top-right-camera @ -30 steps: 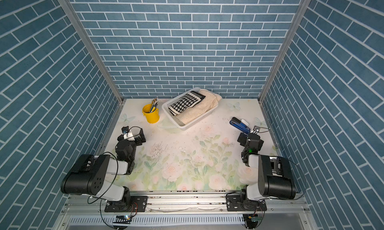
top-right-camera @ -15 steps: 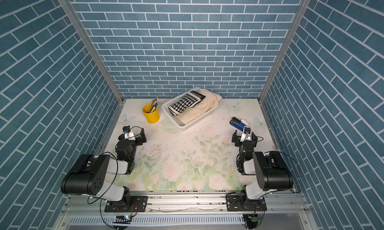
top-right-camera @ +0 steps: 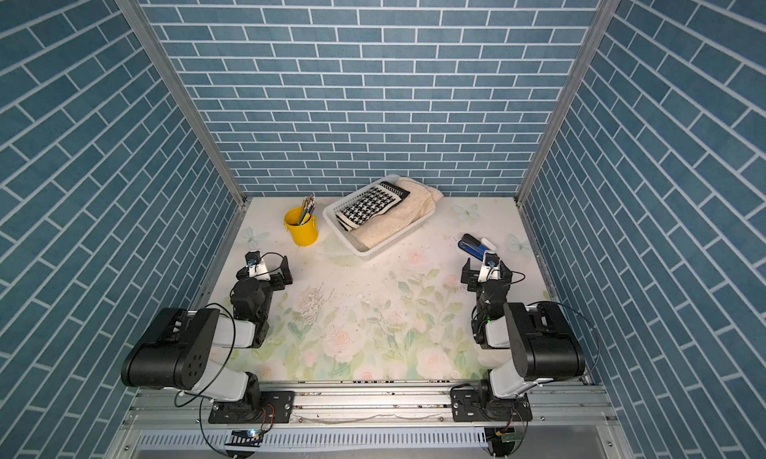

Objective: Roll up the scarf and place it into the basket
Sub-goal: Reset both arms

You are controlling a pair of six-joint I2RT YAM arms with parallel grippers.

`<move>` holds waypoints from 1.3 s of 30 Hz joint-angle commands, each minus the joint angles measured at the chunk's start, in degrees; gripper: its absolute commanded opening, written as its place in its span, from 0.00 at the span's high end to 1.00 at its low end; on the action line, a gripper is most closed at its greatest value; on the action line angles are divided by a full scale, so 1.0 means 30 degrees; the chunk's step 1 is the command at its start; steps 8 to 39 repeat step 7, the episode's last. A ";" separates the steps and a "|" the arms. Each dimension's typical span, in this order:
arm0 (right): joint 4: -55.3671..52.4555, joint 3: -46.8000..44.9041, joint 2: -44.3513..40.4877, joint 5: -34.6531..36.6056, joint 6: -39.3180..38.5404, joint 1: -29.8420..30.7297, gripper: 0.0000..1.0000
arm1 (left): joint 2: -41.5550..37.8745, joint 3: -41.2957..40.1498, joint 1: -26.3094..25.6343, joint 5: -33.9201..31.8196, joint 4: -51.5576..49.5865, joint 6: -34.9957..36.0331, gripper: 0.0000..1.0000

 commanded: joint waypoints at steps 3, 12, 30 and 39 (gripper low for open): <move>0.0045 0.0258 0.0079 -0.0947 -0.0164 -0.0270 0.01 | -0.0015 0.0238 0.0110 0.0121 0.0011 0.0162 0.00; 0.0915 -0.0256 -0.0046 -0.0890 -0.0260 -0.0160 0.00 | -0.0018 0.0232 0.0118 0.0128 0.0011 0.0161 0.00; 0.0915 -0.0256 -0.0046 -0.0890 -0.0260 -0.0160 0.00 | -0.0018 0.0232 0.0118 0.0128 0.0011 0.0161 0.00; 0.0915 -0.0256 -0.0046 -0.0890 -0.0260 -0.0160 0.00 | -0.0018 0.0232 0.0118 0.0128 0.0011 0.0161 0.00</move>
